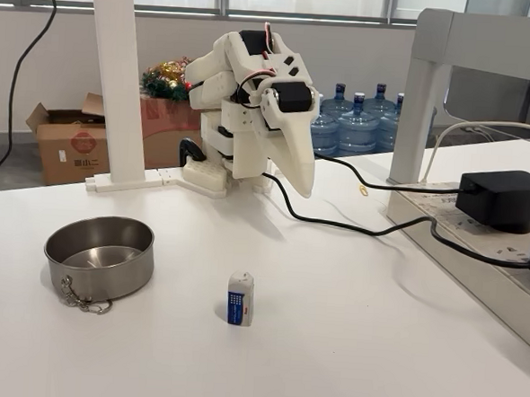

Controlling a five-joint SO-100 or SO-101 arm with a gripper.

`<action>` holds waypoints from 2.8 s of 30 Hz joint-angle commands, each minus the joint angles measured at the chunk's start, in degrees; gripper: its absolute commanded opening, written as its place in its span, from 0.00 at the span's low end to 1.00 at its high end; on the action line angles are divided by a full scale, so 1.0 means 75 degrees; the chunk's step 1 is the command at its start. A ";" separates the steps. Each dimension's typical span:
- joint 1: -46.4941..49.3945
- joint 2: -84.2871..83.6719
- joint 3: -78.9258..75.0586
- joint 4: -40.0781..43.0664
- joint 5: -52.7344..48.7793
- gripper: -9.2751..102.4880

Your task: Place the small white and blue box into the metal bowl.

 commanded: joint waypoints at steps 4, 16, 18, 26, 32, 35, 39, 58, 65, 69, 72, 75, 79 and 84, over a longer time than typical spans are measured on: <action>-0.0012 0.0141 0.0328 0.0023 0.0000 0.03; -0.0012 0.0141 0.0328 0.0023 0.0000 0.03; -0.0012 0.0141 0.0328 0.0023 0.0000 0.03; -0.0012 0.0141 0.0328 0.0023 0.0000 0.03; -0.0012 0.0141 0.0328 0.0023 0.0000 0.03; 0.0070 0.0141 0.0328 0.0023 -0.0012 0.03; 0.0105 0.0141 0.0352 -0.0082 -0.0012 0.03; 0.1512 -0.6645 0.0340 -0.8801 0.7910 0.03; 0.2484 -1.0230 0.0316 -1.2012 0.9844 0.03; 0.2930 -1.1859 0.0316 -1.3711 1.0535 0.03; 0.2965 -1.2715 0.0328 -1.4871 1.0676 0.03; 0.3000 -1.3383 0.0328 -1.5844 1.0676 0.03; 0.3082 -1.3945 0.0328 -1.6805 1.0676 0.03; 0.3129 -1.4121 0.0316 -1.7121 1.0676 0.03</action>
